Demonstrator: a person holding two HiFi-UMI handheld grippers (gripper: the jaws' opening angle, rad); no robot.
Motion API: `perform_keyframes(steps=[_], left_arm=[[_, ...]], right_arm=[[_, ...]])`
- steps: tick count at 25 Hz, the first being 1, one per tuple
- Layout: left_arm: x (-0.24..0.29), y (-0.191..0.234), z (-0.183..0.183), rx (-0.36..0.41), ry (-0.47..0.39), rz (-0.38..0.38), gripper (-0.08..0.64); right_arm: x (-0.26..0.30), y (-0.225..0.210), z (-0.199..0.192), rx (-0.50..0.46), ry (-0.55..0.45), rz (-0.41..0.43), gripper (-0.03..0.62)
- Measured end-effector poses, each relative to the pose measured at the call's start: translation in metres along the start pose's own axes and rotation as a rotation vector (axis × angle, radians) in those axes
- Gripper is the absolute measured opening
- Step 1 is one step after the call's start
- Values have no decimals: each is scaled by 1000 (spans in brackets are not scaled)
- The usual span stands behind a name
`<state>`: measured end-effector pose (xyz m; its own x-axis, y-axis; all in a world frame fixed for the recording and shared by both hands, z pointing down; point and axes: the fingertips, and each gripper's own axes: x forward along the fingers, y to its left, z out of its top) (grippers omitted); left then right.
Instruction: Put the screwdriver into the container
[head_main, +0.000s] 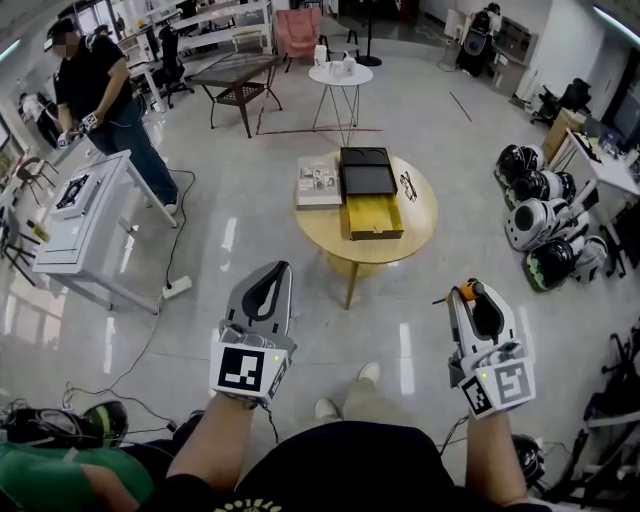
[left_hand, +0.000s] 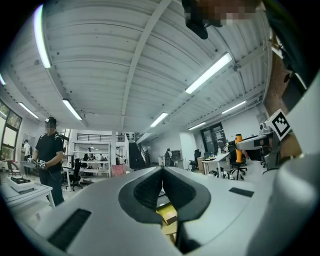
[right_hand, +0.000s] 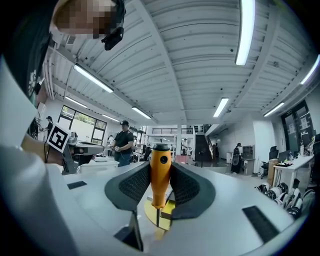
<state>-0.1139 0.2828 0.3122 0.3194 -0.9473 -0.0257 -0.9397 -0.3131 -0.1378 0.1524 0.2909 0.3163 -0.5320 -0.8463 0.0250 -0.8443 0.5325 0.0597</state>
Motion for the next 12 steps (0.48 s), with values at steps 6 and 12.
perform_keyframes(steps=[6,12], left_arm=[[18,6,-8,-8,5,16,17],[39,9,-14,-7,19,18,17]], right_arm=[[23,-8,-10,9,9,23,138],[47,-28,-16,30,16,34,138]])
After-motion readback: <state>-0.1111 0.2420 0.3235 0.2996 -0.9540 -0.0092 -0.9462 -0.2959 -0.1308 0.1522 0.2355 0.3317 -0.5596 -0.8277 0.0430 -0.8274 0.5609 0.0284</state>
